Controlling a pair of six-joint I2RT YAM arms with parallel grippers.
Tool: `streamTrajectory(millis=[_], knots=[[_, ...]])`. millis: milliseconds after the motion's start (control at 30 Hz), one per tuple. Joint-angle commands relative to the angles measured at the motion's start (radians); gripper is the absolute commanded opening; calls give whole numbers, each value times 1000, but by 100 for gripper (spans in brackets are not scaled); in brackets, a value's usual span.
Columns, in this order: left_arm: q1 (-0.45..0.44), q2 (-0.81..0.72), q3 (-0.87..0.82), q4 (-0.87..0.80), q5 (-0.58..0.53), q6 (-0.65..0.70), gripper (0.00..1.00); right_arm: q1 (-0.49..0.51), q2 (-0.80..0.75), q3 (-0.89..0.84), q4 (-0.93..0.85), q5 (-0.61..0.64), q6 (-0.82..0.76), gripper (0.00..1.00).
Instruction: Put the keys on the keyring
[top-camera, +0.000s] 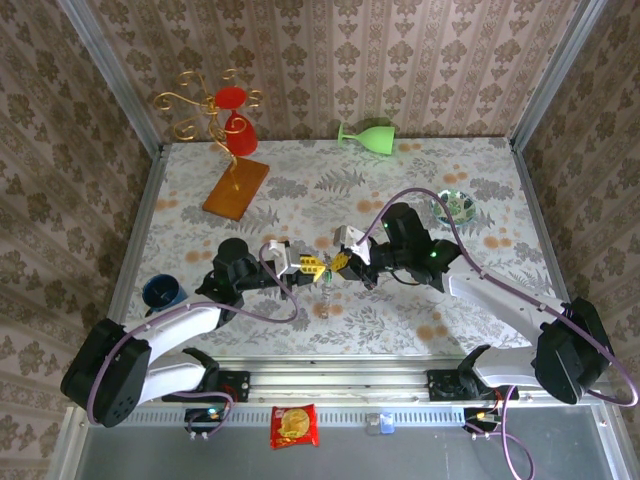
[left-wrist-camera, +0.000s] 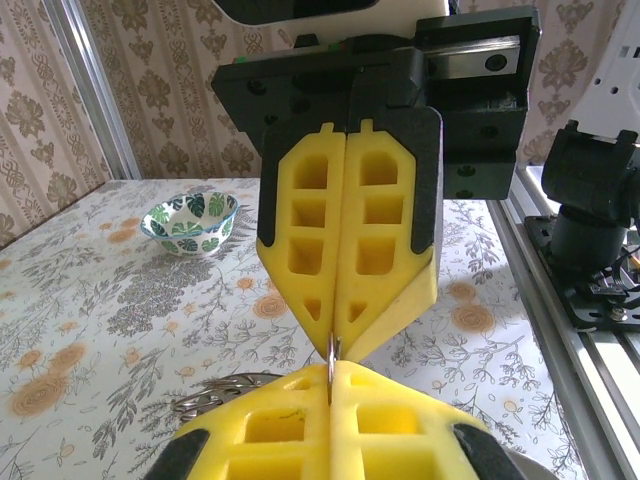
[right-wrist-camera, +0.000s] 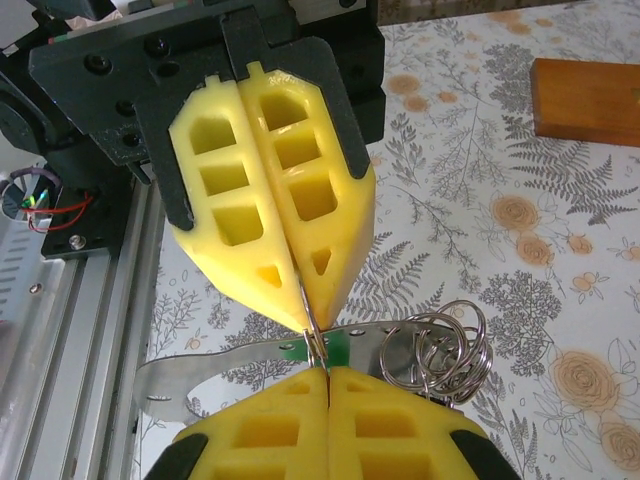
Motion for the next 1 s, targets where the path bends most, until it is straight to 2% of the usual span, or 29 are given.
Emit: streamTrajectory(millis=[0,200,267,367,467,700,967], knots=[[5,-17,-1,69,39,10,0,4,30,34,-39,6,-1,0],[-11,-12,-1,93,37,13,0,7,65,42,23,-47,51,1],[-12,-15,-10,102,19,16,0,5,45,27,53,-38,59,8],[-14,-17,-24,117,-3,14,0,1,-13,-37,147,-21,74,25],[-14,-9,-25,133,0,0,0,1,-52,-74,192,-23,60,32],[-17,15,-24,175,26,-42,0,10,-41,-83,230,-54,57,34],[-21,29,-23,199,26,-51,0,16,-12,-81,249,-46,64,24]])
